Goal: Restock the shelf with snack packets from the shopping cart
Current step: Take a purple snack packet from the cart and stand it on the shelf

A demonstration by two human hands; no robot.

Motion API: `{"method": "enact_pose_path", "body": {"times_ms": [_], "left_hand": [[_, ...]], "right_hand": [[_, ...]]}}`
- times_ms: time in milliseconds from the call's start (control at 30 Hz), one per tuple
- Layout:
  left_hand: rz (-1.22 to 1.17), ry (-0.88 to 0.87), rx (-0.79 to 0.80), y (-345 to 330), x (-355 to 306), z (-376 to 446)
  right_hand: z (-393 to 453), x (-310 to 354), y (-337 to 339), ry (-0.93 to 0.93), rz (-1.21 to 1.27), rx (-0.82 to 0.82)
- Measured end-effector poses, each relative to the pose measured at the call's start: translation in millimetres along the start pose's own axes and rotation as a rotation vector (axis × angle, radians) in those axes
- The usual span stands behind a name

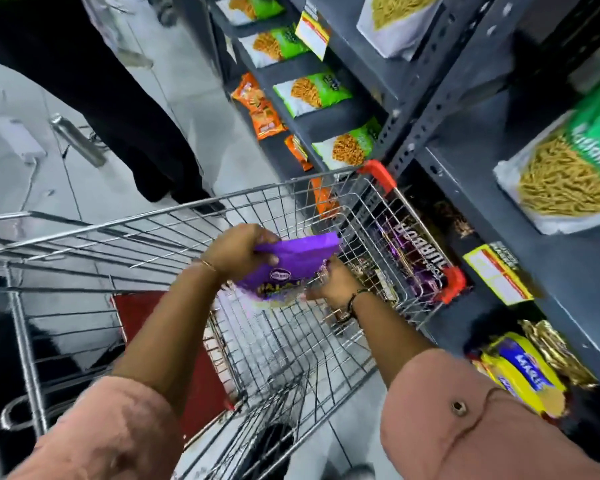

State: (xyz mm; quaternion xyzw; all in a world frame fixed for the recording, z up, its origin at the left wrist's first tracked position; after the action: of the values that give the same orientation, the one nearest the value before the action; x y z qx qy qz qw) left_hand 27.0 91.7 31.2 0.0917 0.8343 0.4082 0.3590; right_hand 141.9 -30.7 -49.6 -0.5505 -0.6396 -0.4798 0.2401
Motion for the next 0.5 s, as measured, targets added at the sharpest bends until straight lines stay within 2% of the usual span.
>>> {"method": "enact_pose_path", "body": {"times_ms": [100,233,333,400,467,500], "left_hand": [[-0.066,-0.1,0.102,23,-37,-6],[-0.086,-0.159,0.08,47,-83,-17],[-0.083,-0.25,-0.039,72,-126,-34],[-0.134,-0.248,-0.212,95,-144,-45],[-0.369,-0.234,-0.348,112,-151,-62],[-0.557,-0.238,-0.339,115,-153,-68]], "right_hand": [[-15,13,7,0.034,0.132,-0.01],[-32,22,35,0.08,0.278,-0.123],[-54,39,65,0.155,0.334,-0.236],[-69,58,85,0.227,0.345,-0.287],[-97,78,109,0.296,0.354,-0.357],[-108,89,122,0.333,0.368,-0.385]]}}
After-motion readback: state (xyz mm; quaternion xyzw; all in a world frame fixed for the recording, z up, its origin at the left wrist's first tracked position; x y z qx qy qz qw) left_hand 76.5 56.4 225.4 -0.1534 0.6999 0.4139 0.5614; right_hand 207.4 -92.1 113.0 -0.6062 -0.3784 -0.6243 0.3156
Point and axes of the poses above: each hand's wrist, its own z-axis towards the middle knuckle, its own y-axis out of the back of the hand, x = y × z, the point moved 8 cm from there along z, towards the middle knuckle, and after that the axes turned 14 degrees about y, right-handed, at the moved point
